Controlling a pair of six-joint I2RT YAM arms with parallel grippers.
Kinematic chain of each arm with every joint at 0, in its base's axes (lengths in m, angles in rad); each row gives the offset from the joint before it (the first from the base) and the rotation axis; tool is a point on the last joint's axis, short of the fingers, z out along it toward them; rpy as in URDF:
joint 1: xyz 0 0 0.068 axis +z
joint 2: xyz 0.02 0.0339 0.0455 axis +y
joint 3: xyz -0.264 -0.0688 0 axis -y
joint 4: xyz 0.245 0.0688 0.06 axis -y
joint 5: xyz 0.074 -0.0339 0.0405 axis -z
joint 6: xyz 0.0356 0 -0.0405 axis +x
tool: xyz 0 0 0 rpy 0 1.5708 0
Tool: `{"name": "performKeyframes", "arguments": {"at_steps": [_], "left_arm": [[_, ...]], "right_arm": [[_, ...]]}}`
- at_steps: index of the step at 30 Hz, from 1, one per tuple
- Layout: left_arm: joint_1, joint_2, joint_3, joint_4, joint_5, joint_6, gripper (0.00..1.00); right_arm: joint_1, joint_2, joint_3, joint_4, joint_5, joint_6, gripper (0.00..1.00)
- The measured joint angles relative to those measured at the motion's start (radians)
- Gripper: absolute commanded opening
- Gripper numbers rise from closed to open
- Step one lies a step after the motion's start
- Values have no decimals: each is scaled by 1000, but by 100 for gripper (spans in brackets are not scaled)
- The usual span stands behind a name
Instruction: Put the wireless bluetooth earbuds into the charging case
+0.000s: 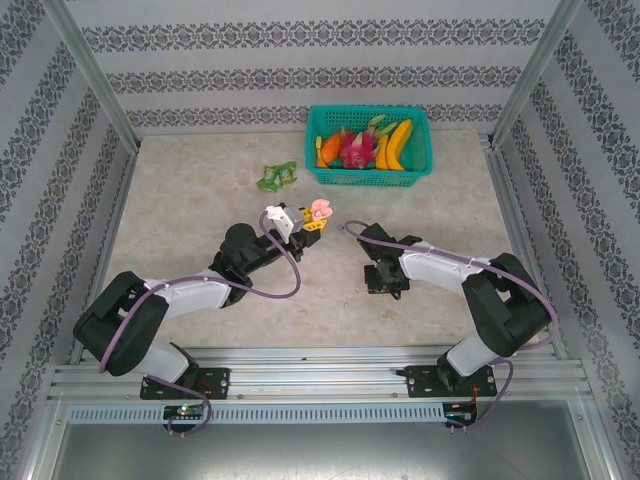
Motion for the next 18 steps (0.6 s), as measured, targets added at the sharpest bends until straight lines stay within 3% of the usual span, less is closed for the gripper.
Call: {"name": "performKeyframes", "arguments": {"at_steps": [18], "left_arm": [[0,10,0,7,0,0,0]], "right_arm": [[2,-26,-18,8,-1,0,17]]}}
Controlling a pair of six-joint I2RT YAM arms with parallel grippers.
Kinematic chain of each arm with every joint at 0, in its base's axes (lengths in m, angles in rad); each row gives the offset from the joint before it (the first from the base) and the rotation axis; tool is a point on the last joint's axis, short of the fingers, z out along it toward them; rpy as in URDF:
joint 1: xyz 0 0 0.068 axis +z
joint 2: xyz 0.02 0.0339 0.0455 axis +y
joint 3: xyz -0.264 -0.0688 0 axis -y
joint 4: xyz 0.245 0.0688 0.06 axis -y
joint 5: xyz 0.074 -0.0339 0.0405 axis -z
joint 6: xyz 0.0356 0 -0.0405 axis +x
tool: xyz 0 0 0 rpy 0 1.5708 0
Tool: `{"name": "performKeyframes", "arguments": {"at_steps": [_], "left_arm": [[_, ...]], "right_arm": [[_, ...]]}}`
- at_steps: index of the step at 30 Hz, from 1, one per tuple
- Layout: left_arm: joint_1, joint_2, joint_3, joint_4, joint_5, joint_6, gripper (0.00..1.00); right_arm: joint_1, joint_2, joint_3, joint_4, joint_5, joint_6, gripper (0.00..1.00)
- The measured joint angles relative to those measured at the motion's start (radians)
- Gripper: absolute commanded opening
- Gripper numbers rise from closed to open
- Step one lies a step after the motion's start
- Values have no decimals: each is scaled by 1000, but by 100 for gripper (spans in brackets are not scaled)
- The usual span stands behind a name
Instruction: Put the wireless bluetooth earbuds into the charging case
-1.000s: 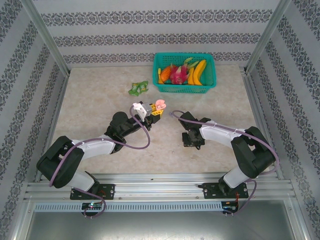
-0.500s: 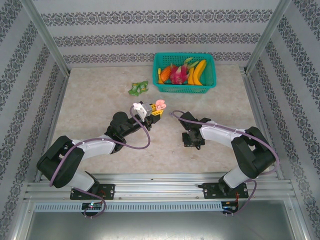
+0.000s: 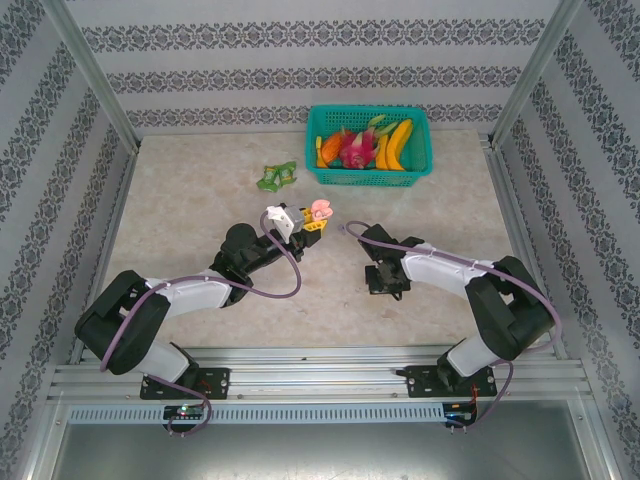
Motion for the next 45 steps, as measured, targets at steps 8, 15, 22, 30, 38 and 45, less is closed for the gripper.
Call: {"name": "performKeyframes", "arguments": {"at_steps": [8,15,22,30,38,45], "left_arm": [[0,0,0,0,0,0,0],[0,0,0,0,0,0,0],[0,-1,0,-1,0,0,0],[0,-1,1,-1,6,0,0],[0,0,31,-16,47,0,0],[-1,2,56,-17,63,0,0]], "right_arm": [[0,-106,-15,0,0,18,15],[0,-277,-14,14,-2,26,14],[-8,-412,79,18,-12,24,14],[-27,-457,239,50,-58,13,15],[-29,-447,326,172,-138,-23,16],[-10,-410,327,294,-201,-62,16]]}}
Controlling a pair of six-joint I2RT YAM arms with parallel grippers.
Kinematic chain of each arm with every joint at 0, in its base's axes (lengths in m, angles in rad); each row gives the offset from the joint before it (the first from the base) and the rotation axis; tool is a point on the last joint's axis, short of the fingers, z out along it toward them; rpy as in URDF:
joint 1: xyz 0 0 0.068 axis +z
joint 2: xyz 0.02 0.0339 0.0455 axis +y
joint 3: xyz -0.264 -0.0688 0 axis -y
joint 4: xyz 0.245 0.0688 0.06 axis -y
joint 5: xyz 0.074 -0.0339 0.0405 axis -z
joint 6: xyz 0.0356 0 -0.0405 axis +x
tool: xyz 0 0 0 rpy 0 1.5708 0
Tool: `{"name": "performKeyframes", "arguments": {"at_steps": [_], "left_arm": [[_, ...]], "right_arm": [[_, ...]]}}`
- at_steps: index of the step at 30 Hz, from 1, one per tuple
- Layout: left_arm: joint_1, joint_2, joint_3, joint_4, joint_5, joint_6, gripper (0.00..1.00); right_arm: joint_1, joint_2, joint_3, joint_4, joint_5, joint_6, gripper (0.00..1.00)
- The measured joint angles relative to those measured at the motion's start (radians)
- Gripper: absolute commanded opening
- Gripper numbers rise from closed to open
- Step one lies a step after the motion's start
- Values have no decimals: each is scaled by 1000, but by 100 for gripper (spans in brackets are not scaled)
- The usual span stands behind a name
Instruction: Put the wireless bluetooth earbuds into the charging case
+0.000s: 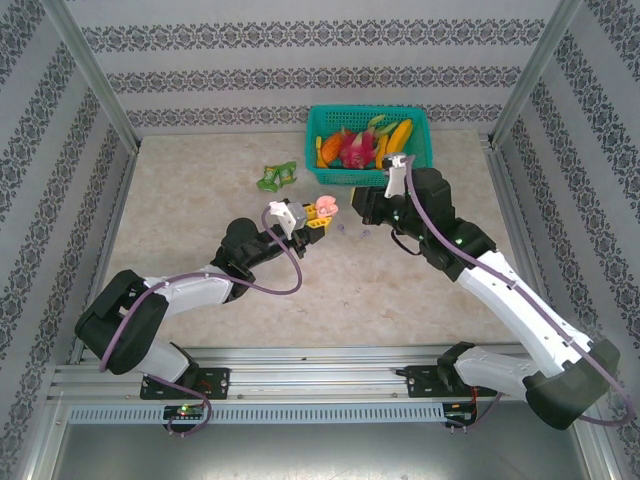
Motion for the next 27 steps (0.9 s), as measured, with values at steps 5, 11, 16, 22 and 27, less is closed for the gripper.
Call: {"name": "performKeyframes", "arguments": {"at_steps": [5,11,16,22,27], "left_arm": [[0,3,6,-3,5,-3,0],[0,18,19,-3,10,-14,0],[-1,21,20,-2,10,-31,0],[-1,22,20,2,10,-45,0],[-1,22,20,3,10,-48,0]], "right_arm": [[31,13,-2,64,-23,-7,16],[50,17,-16,117,-29,-7,16],[68,27,-52,156,-29,-7,16],[76,31,-94,188,-28,-7,16],[76,47,-101,204,-28,-7,16]]}}
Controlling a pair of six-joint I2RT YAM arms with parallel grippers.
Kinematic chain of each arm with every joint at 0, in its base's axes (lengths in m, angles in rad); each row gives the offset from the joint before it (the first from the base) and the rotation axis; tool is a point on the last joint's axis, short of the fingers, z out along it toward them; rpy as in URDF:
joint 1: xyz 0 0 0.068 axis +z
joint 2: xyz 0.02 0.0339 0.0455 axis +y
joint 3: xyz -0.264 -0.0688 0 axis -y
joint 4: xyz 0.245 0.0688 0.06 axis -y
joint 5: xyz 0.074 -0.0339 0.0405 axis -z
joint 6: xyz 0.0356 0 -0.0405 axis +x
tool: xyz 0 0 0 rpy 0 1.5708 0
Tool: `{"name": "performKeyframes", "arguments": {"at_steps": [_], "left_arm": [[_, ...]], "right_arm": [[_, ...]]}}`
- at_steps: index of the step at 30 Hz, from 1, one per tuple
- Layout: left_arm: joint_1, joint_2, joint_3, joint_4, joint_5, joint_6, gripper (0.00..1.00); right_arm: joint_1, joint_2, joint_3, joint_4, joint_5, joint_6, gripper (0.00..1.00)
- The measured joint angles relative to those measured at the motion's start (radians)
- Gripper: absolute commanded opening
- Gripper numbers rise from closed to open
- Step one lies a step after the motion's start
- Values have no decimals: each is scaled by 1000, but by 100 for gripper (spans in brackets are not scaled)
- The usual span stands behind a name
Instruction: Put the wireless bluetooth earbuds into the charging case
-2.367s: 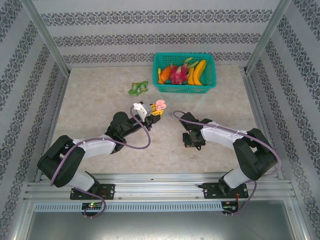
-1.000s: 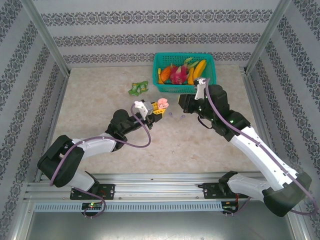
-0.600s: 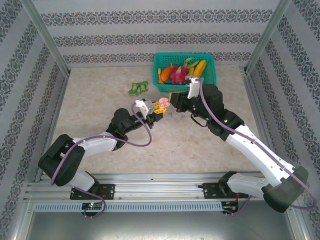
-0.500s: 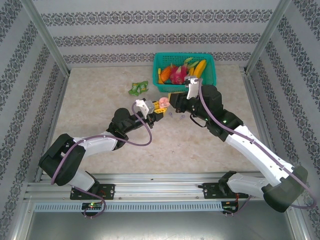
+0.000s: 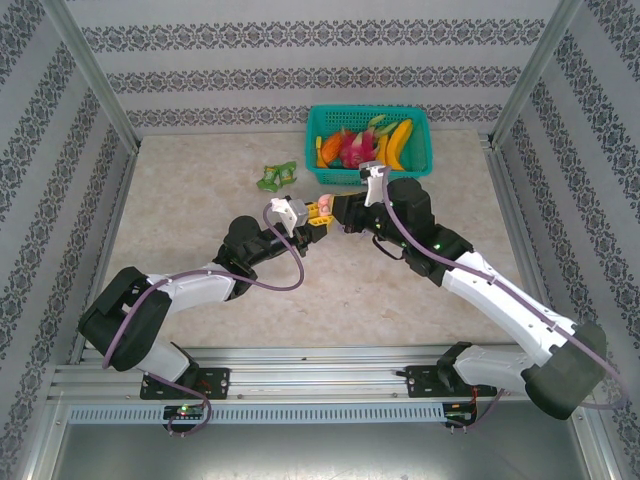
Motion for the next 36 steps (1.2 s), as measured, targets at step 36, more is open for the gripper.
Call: {"name": "performKeyframes", "arguments": {"at_steps": [36], "left_arm": [[-5,0,0,-13,-13,0,0]], "right_arm": [[-2,28,-20,14,-24,-76,18]]}}
